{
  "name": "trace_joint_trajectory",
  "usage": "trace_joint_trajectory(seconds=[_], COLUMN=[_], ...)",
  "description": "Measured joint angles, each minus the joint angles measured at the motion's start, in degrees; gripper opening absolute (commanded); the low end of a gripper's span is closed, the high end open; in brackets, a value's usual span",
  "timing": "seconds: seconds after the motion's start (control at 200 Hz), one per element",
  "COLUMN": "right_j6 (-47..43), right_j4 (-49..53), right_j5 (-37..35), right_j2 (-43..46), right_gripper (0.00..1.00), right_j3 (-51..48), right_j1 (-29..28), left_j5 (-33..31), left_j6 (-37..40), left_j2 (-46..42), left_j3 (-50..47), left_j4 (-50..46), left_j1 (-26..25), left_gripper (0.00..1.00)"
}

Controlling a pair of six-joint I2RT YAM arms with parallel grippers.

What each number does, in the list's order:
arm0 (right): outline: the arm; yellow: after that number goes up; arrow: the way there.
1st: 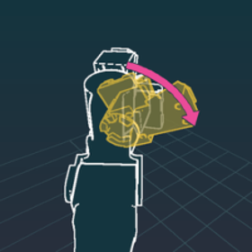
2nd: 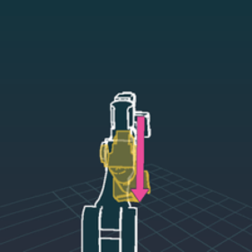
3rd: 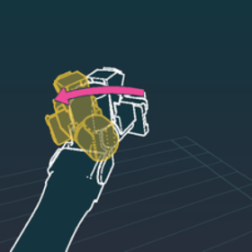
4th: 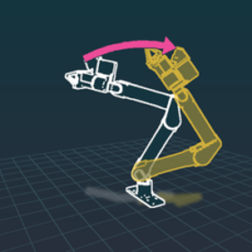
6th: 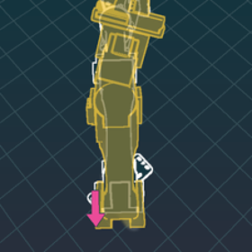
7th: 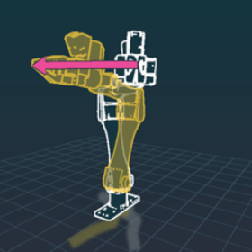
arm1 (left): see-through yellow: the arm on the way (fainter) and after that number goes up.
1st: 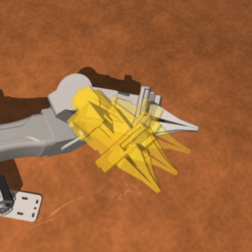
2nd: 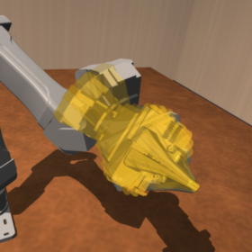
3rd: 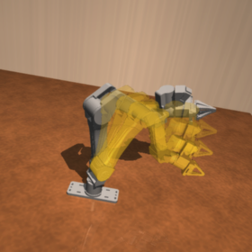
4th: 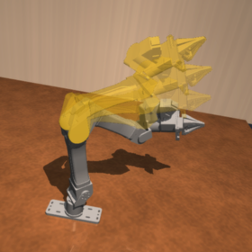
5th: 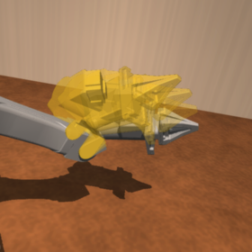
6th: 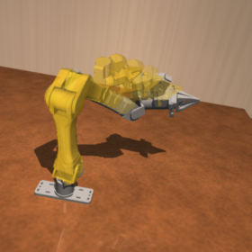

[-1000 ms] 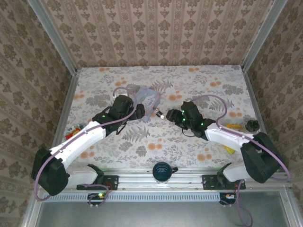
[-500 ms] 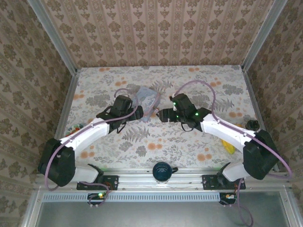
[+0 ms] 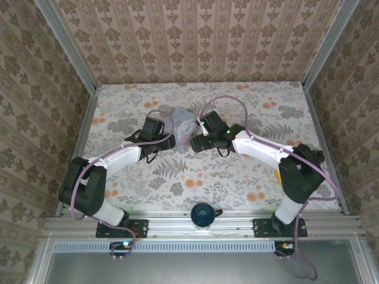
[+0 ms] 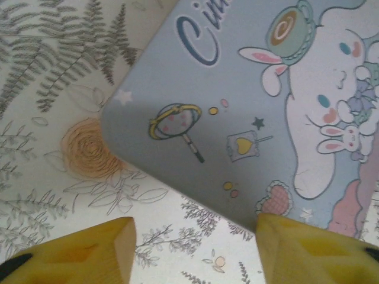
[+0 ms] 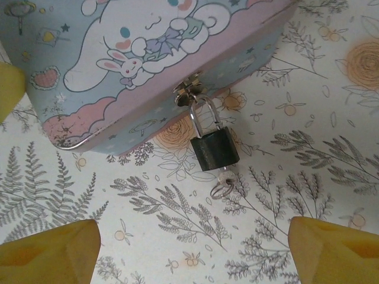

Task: Unlock the padlock with the key

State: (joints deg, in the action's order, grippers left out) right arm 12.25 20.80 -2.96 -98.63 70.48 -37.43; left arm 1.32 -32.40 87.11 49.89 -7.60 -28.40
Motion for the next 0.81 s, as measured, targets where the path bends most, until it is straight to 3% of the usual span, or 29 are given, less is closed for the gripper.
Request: trace_joint_trajectory(seconds=[0.205, 0.45, 0.805], right_j6=[-1.75, -2.1, -4.42], right_j4=[1.11, 1.9, 2.03], right_j5=[0.22, 0.44, 0.68], right_j2=[-6.4, -11.67, -19.76], right_gripper=[0.82, 0.82, 0.73], right_j3=[3.37, 6.78, 14.45], right_j1=[0.0, 0.15, 0.55], left_j5=[2.21, 3.02, 3.39], left_j6=[1.11, 4.24, 7.19], left_j2=[4.37, 9.86, 12.15], left_j3=[3.76, 9.51, 12.15], left_j4=[1.73, 2.12, 1.79], left_j1=[2.34, 4.96, 5.2], left_gripper=[0.43, 0.42, 0.43])
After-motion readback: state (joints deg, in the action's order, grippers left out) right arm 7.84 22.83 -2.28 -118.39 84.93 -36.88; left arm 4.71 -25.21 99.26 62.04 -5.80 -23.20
